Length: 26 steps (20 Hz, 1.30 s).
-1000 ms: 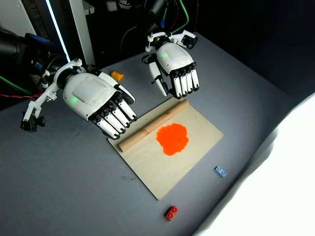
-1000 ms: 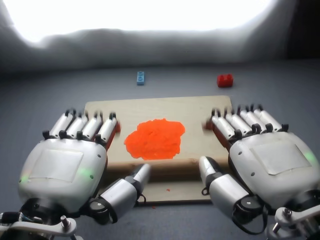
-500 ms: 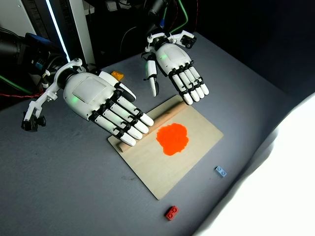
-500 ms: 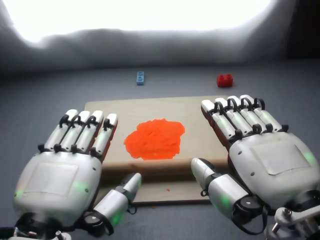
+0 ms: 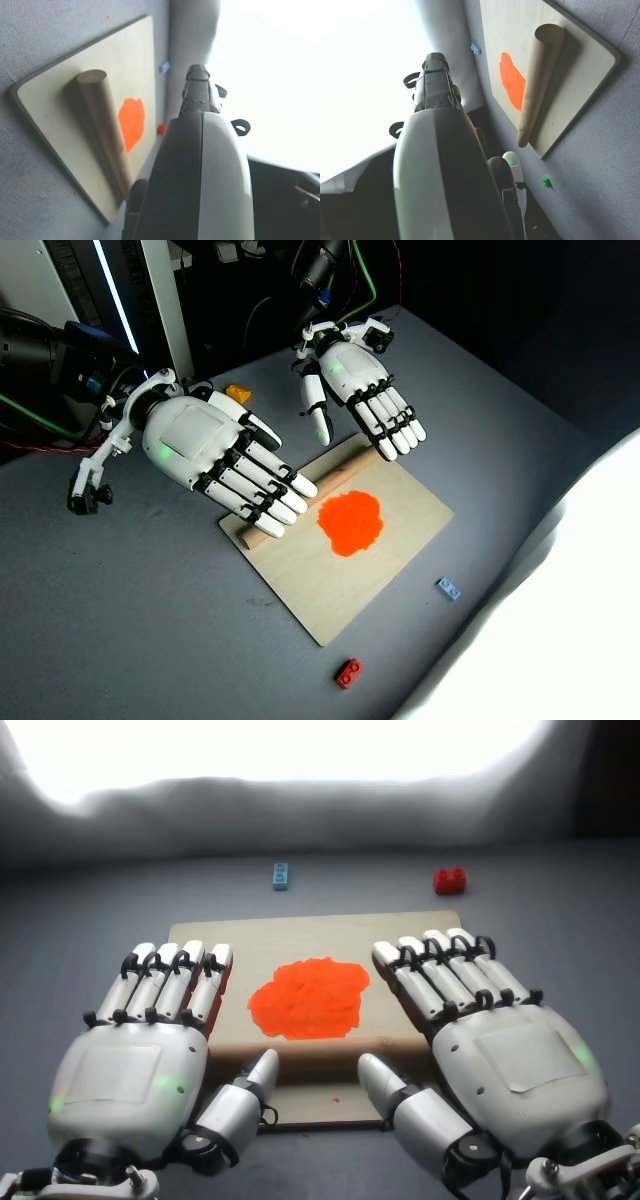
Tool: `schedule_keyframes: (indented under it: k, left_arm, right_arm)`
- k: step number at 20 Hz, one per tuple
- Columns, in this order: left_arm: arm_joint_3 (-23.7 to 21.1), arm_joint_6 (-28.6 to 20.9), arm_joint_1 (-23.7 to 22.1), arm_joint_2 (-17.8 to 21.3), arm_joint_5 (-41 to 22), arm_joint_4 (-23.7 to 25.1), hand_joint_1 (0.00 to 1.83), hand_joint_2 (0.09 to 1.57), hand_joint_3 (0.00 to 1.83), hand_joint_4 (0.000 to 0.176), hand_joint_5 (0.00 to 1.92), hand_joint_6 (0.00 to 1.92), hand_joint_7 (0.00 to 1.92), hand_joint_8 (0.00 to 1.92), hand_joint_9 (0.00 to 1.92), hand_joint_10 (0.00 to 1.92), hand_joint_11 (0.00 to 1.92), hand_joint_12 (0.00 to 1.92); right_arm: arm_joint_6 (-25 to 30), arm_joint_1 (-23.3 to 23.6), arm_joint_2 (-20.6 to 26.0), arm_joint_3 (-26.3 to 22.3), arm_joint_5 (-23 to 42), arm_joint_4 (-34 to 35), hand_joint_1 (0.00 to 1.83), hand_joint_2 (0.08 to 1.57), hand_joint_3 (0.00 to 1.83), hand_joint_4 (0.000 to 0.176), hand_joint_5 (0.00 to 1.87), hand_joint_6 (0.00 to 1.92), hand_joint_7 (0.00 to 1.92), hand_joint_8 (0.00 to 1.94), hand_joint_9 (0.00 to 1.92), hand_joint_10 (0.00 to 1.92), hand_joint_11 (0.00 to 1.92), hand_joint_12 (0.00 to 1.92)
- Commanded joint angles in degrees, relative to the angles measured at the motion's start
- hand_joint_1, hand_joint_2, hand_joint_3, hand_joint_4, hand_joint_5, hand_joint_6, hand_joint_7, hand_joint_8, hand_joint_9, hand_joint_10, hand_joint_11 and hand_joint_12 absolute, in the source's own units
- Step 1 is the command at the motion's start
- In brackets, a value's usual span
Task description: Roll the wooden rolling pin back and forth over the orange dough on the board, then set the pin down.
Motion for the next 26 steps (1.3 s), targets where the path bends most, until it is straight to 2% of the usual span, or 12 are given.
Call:
schedule_keyframes:
  k: [1, 6, 12, 15, 26]
  left_arm:
    - [0.43, -0.78, 0.22, -0.30, -5.69, 4.09, 0.00, 1.40, 0.08, 0.000, 0.00, 0.00, 0.00, 0.00, 0.00, 0.00, 0.00, 0.00]
    - [1.04, -1.39, 1.32, -1.86, -3.86, 6.34, 0.00, 1.43, 0.05, 0.000, 0.00, 0.00, 0.00, 0.00, 0.00, 0.00, 0.00, 0.00]
    - [3.03, 0.59, 0.61, -4.98, -3.70, 6.25, 0.00, 1.44, 0.03, 0.000, 0.00, 0.00, 0.00, 0.00, 0.00, 0.00, 0.00, 0.00]
    - [4.00, 0.60, 0.36, -5.58, -4.41, 5.15, 0.00, 1.44, 0.03, 0.000, 0.00, 0.00, 0.00, 0.00, 0.00, 0.00, 0.00, 0.00]
    - [7.53, -3.24, 0.58, -8.27, -4.92, 4.15, 0.00, 1.43, 0.02, 0.000, 0.00, 0.00, 0.00, 0.00, 0.00, 0.00, 0.00, 0.00]
  right_arm:
    - [0.56, -0.09, 0.10, 0.31, 4.98, -4.78, 0.00, 1.45, 0.04, 0.000, 0.06, 0.01, 0.03, 0.00, 0.00, 0.00, 0.00, 0.00]
    - [2.03, -0.92, -0.81, 1.63, 3.91, -4.77, 0.00, 1.46, 0.04, 0.000, 0.07, 0.02, 0.04, 0.01, 0.01, 0.00, 0.00, 0.00]
    - [1.52, -2.57, -5.69, 8.72, 3.34, -4.77, 0.00, 1.46, 0.03, 0.000, 0.07, 0.01, 0.04, 0.00, 0.01, 0.00, 0.00, 0.00]
    - [1.64, -2.64, -6.70, 10.34, 2.43, -4.77, 0.00, 1.46, 0.03, 0.000, 0.05, 0.00, 0.03, 0.00, 0.00, 0.00, 0.00, 0.00]
    - [1.62, -2.42, -9.39, 14.82, -0.05, -4.82, 0.00, 1.46, 0.01, 0.000, 0.03, 0.00, 0.02, 0.00, 0.00, 0.00, 0.00, 0.00]
